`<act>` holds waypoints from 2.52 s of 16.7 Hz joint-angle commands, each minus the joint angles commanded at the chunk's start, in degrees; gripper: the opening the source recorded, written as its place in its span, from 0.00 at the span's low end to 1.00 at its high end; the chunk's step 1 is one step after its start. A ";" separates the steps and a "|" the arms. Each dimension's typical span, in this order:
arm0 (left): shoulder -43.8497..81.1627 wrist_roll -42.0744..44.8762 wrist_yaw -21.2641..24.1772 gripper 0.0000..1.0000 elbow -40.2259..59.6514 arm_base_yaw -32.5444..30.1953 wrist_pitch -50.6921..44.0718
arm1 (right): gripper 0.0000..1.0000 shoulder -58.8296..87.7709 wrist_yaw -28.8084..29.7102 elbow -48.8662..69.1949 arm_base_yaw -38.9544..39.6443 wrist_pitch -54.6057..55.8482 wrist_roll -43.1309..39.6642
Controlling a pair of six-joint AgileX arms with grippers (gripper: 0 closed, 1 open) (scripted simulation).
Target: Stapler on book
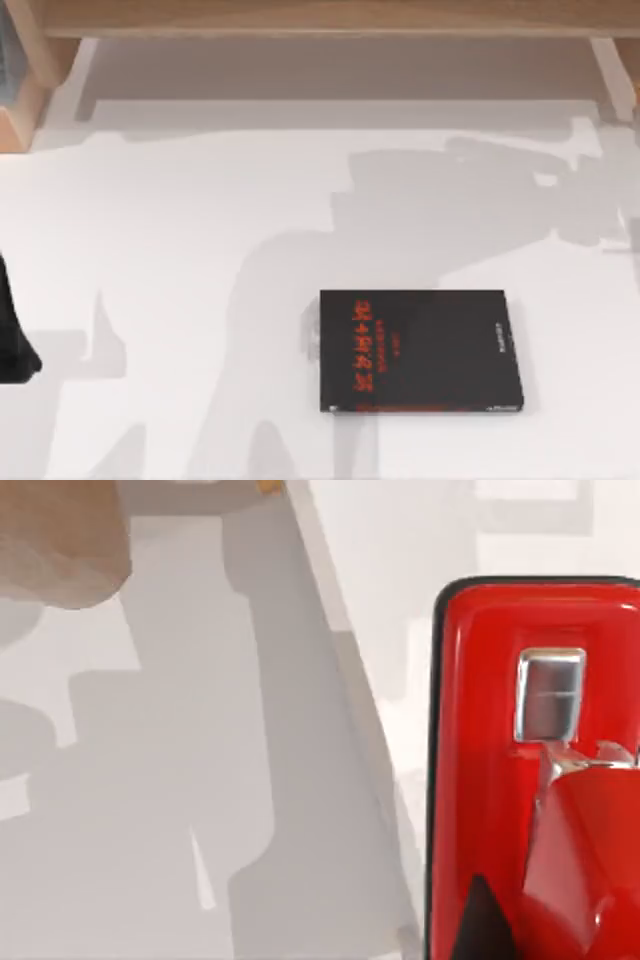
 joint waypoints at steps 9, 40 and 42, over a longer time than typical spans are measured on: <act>0.00 0.00 0.00 1.00 0.00 0.00 0.00 | 0.00 -10.43 1.92 -21.67 25.37 4.91 20.04; 0.00 0.00 0.00 1.00 0.00 0.00 0.00 | 0.23 -8.83 3.07 -40.76 51.99 19.01 34.65; 0.00 0.00 0.00 1.00 0.00 0.00 0.00 | 0.38 -8.83 3.07 -40.76 51.99 19.01 34.65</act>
